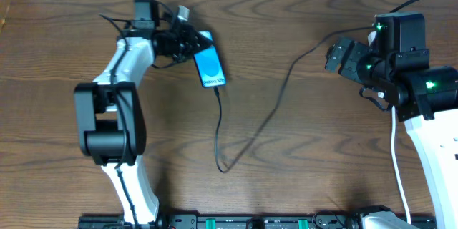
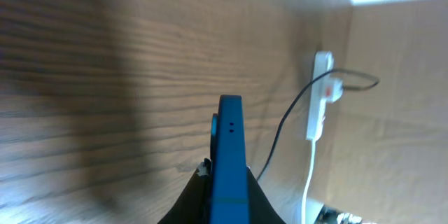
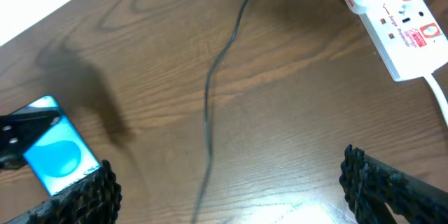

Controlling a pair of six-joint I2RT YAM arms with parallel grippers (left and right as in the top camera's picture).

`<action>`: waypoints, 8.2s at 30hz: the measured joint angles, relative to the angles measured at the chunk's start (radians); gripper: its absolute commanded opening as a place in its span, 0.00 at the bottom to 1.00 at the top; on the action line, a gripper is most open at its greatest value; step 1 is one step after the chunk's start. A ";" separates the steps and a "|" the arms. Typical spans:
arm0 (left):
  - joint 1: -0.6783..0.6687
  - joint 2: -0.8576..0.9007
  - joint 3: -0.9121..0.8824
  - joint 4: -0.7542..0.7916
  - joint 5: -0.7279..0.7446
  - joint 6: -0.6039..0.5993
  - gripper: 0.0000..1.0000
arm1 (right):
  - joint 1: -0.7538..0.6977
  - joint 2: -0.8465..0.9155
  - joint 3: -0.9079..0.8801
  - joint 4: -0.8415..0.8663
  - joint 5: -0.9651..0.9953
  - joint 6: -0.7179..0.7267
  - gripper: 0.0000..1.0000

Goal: Plug charger to phone and switch on socket
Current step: 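Lower the plugged phone with the left gripper onto the table center, then release the phone and raise the left gripper away, then move the right gripper over the power strip beside the white plug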

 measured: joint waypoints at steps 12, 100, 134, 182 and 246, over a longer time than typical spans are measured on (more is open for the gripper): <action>-0.138 0.034 0.000 0.018 -0.001 0.098 0.07 | 0.000 0.000 0.000 -0.011 -0.001 -0.016 0.99; -0.379 0.126 0.074 -0.108 -0.290 -0.261 0.79 | 0.054 0.000 -0.046 -0.021 -0.008 -0.024 0.99; -0.369 0.092 0.115 -0.277 -0.708 -0.171 0.85 | 0.054 0.000 -0.046 -0.053 -0.017 -0.024 0.99; -0.164 -0.767 0.097 -0.750 -1.094 0.127 0.86 | 0.051 0.000 -0.046 -0.054 0.010 -0.135 0.99; -0.164 -0.767 0.097 -0.751 -1.097 0.128 0.87 | -0.548 1.083 0.704 -0.240 -0.406 -0.819 0.99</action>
